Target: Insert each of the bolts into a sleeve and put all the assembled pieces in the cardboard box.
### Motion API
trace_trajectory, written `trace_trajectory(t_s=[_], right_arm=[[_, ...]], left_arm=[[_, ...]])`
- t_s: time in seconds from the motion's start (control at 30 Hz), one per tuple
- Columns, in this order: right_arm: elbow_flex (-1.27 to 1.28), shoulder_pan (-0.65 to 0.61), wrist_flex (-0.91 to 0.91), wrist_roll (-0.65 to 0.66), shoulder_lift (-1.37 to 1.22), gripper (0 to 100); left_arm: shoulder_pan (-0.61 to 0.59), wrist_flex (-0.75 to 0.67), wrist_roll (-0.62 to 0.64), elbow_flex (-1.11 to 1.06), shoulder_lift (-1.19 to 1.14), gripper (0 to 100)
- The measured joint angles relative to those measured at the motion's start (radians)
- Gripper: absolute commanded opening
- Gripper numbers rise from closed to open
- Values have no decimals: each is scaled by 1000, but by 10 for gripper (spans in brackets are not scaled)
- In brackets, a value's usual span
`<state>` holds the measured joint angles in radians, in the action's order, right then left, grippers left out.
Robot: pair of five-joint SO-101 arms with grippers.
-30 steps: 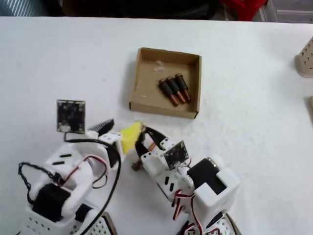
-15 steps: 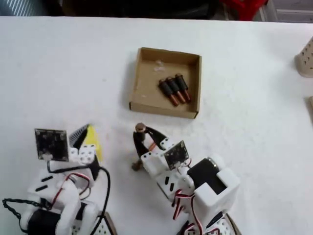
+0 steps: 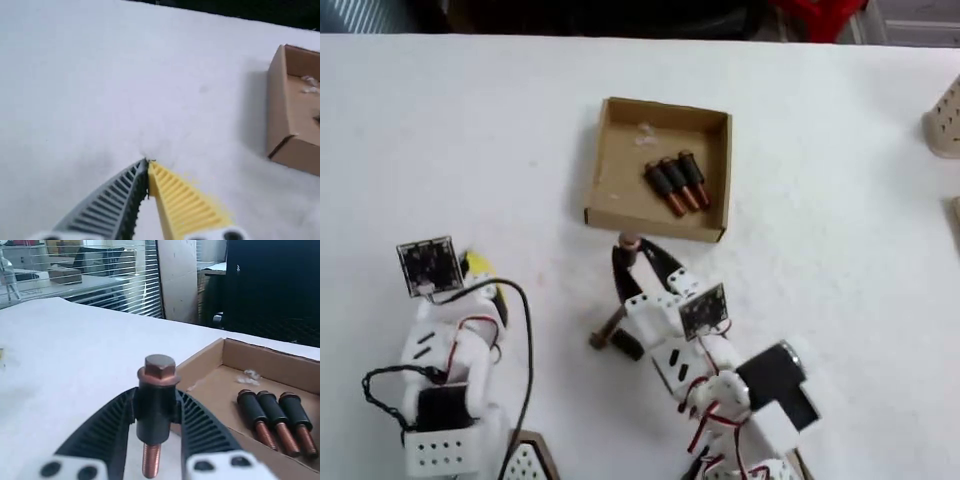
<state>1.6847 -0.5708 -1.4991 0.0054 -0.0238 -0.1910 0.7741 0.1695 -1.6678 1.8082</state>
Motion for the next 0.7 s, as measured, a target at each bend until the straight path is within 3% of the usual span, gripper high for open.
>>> trace_trajectory(t_s=[0.17,0.43,0.7], right_arm=[[-3,40,164,0,123,16],[-5,146,445,0,397,16],[-89,269,970,0,753,17]], left_arm=[[-28,-5,-2,-26,-2,24],[-32,166,0,-26,-2,24],[-32,245,0,-26,-2,24]])
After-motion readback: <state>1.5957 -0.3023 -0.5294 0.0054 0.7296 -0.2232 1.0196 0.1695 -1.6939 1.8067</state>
